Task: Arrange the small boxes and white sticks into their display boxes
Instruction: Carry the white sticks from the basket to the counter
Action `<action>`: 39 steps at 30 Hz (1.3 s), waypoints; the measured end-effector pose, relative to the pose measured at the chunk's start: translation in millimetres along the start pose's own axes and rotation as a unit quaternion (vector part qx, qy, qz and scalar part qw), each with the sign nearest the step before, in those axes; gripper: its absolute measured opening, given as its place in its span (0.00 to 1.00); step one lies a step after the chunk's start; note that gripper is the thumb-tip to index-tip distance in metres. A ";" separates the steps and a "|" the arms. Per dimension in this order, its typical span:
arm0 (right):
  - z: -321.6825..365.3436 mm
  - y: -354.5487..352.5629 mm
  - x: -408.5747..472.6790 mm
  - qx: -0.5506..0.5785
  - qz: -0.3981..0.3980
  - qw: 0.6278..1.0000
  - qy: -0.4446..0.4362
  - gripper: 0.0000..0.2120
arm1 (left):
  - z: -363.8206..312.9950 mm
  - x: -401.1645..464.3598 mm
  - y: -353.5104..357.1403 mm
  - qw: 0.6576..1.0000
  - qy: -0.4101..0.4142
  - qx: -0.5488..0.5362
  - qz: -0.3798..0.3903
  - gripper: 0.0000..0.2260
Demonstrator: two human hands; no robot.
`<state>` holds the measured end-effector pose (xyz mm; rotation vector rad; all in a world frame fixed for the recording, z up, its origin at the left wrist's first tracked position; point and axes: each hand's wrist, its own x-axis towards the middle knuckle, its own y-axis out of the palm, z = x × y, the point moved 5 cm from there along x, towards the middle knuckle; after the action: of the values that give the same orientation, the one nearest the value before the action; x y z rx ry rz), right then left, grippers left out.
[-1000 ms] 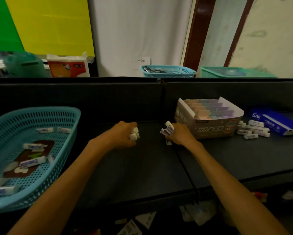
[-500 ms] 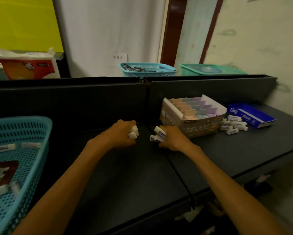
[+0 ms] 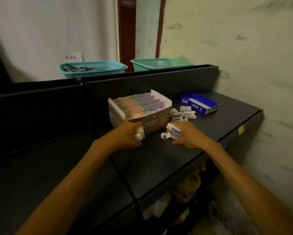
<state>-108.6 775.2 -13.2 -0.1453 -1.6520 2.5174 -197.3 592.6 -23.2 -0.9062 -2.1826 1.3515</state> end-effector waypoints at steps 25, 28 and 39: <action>-202.9 -93.5 102.8 0.051 0.008 0.996 -0.078 0.31 | -137.1 201.0 81.8 0.993 -0.108 0.004 -0.042 0.28; -199.8 -90.5 131.0 0.059 0.019 0.994 -0.084 0.31 | -128.4 223.4 80.8 0.991 -0.121 -0.009 -0.047 0.26; -203.7 -70.1 215.7 0.045 0.095 0.989 -0.102 0.28 | -103.9 288.1 81.6 0.983 -0.144 0.101 -0.051 0.32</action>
<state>-287.4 1021.4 -32.1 -0.0400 -1.6631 2.8294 -307.4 888.8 -47.5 -0.5434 -2.2072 1.7037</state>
